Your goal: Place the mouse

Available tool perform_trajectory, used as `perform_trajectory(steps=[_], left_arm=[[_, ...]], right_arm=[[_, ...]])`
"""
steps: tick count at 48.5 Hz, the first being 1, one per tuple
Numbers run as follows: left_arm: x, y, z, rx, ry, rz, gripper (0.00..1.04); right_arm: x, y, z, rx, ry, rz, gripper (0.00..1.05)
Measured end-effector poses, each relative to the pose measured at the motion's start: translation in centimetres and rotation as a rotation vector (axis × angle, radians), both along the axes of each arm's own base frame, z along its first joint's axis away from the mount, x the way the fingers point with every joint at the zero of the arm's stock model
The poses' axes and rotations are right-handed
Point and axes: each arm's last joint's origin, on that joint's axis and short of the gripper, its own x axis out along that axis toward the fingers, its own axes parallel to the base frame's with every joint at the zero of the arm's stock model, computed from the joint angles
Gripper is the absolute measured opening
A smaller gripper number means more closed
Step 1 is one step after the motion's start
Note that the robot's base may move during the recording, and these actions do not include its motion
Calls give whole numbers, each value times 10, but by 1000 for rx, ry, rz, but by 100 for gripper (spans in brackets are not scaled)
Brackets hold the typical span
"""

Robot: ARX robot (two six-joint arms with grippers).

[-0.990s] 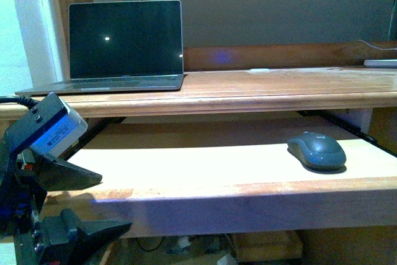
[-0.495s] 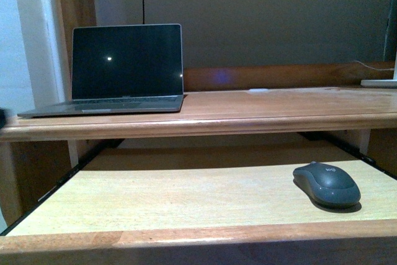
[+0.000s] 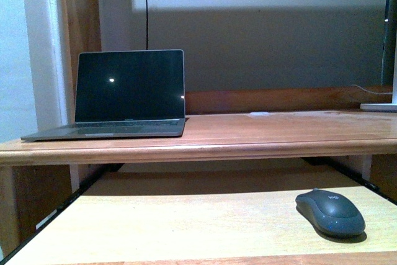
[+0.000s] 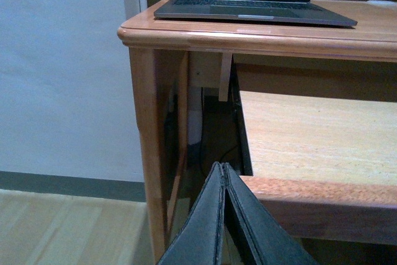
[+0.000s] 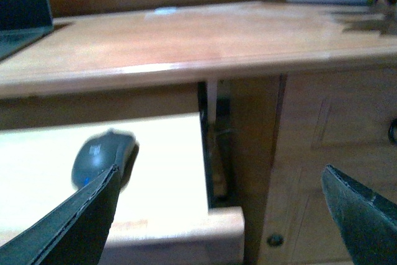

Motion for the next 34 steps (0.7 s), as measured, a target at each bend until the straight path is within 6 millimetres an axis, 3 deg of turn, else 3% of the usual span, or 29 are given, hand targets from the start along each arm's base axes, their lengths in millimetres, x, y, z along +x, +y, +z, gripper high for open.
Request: perform_trajectory(steps=[6,10,13,21,29,34], left_arm=[[-8,5,-10,1,-3,-5,3],[-13,12,-15,2,-2,-24,3],[-16,16,-17,3,-2,-3,3],[-21,18,-23,3,-2,2,3],[-27,18,-27,3,-3,2,3],[-30,18,-29,3,-4,2,3]], right_arm=[[51,25,36,-23,-17,28,97],[76,54,31,-84,64,124,97],[84,72,26,-139,102,166,97],[95,96,9,-247,160,169,97],[105,103,-11,-342,254,43,97],[111,106,-13,-356,286,-13,97]])
